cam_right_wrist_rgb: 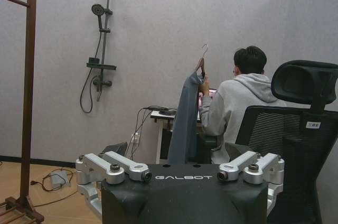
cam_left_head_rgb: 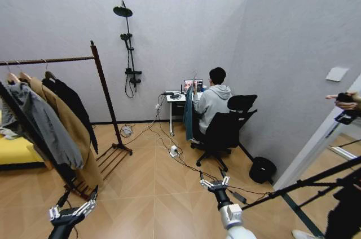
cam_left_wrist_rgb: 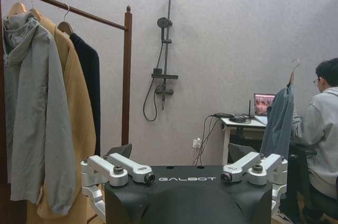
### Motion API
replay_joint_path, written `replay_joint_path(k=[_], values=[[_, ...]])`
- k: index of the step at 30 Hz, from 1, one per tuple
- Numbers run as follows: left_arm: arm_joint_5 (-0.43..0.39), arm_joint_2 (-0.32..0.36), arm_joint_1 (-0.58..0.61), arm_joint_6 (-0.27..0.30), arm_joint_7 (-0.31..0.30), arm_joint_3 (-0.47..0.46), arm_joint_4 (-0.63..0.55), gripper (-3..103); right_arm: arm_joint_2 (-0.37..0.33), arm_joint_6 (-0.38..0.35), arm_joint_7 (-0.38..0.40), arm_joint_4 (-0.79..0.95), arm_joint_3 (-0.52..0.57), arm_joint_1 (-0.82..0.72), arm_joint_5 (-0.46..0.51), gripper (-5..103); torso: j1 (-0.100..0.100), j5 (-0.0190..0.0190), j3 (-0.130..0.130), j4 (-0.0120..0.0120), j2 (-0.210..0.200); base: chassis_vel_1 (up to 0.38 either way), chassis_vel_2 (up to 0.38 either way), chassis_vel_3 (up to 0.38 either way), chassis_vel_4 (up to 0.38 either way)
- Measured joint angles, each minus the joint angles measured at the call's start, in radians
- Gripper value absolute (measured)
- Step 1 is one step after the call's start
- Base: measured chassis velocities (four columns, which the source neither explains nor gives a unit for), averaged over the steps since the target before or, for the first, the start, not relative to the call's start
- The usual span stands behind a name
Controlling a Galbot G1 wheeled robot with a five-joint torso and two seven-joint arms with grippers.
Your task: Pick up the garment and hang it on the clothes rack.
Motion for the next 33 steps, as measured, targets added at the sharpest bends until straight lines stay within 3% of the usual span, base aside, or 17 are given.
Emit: replay_joint_path(k=[33], values=[[0.000, 0.000, 0.000, 0.000, 0.000, 0.000, 0.000, 100, 0.001, 0.014, -0.002, -0.020, -0.003, 0.011, -0.001, 100, 0.000, -0.0001, 0.000, 0.0000, 0.000, 0.103, -0.107, -0.101, 0.104]])
